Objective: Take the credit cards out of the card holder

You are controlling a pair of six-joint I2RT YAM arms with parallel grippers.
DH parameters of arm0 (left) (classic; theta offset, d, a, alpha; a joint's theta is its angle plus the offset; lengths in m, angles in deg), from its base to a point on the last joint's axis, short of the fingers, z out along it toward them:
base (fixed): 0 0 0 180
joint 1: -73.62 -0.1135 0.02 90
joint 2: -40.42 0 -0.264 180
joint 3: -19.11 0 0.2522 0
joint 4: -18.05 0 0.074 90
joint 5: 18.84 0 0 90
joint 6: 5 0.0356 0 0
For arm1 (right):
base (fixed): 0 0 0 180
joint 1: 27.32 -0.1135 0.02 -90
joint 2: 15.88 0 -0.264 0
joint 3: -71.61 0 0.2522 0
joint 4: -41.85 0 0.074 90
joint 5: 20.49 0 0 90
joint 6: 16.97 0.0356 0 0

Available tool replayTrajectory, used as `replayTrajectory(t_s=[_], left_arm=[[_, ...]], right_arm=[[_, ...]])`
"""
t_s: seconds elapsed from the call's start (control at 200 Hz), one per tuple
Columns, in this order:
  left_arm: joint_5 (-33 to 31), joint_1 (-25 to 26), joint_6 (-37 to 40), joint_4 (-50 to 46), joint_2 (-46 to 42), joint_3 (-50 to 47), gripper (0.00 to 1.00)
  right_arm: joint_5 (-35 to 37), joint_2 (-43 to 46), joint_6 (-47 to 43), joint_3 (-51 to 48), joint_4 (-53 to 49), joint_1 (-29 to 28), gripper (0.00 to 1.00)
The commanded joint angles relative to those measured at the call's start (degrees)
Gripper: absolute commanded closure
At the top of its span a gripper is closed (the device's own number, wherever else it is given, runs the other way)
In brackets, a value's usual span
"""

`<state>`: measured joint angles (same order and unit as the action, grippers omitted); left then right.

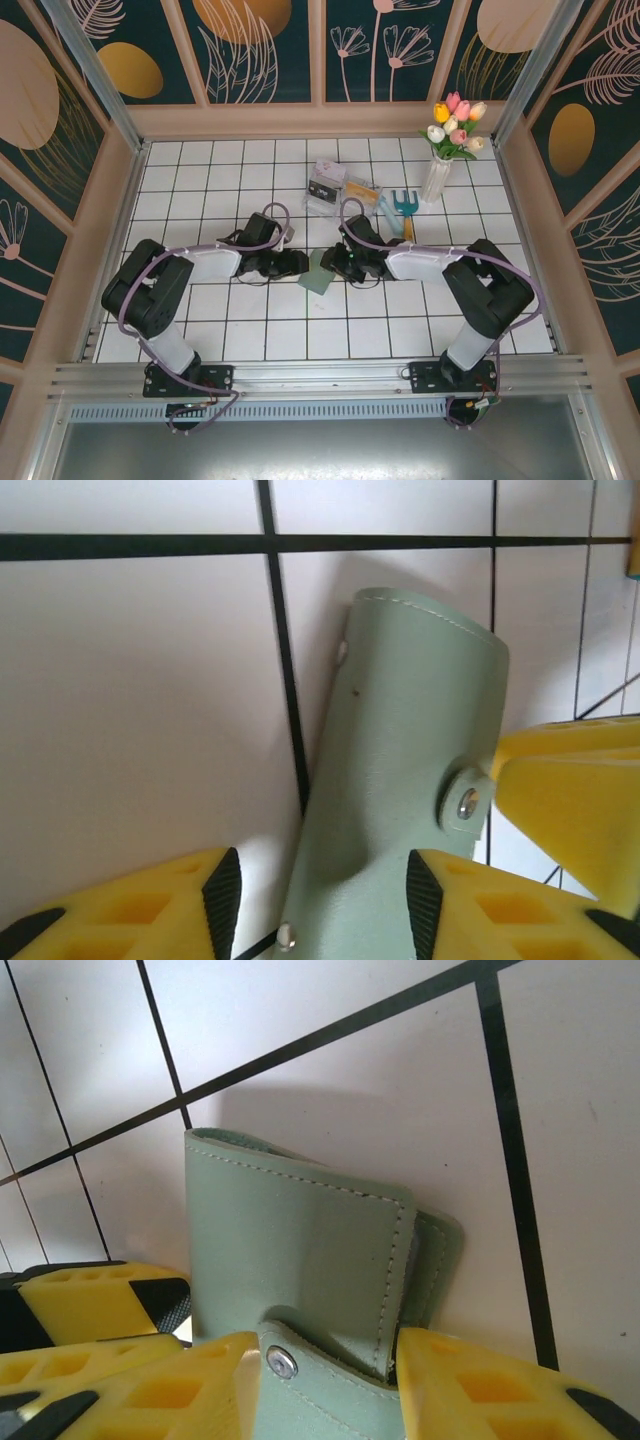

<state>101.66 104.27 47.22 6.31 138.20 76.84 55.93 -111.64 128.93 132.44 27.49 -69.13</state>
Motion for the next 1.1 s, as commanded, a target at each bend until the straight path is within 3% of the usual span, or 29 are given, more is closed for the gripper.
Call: replayTrajectory(t_s=[0.0,0.28,0.596,0.726,0.946,1.091], left_arm=[[3.87,0.72,-0.20,2.15,1.72,1.09,0.54],[7.31,0.77,-5.59,11.32,2.66,-2.32,0.67],[10.17,0.78,-10.01,19.06,2.92,-5.73,0.70],[9.47,0.74,-11.66,21.39,2.63,-6.61,0.83],[4.26,0.79,-10.36,17.17,-0.57,-6.56,0.96],[0.81,0.72,-9.25,13.22,-4.28,-7.90,1.00]], right_arm=[[-0.21,-1.21,-0.75,-0.40,0.91,0.45,0.59],[-1.82,-3.71,-6.02,1.03,4.91,0.87,0.60],[-4.60,-5.54,-8.15,1.55,7.25,1.99,0.61],[-4.47,-5.53,-7.84,1.22,7.21,1.99,0.62],[7.20,-2.38,-12.48,6.22,-3.10,1.68,0.59],[9.01,-0.38,-14.50,8.82,-7.49,1.58,0.56]])
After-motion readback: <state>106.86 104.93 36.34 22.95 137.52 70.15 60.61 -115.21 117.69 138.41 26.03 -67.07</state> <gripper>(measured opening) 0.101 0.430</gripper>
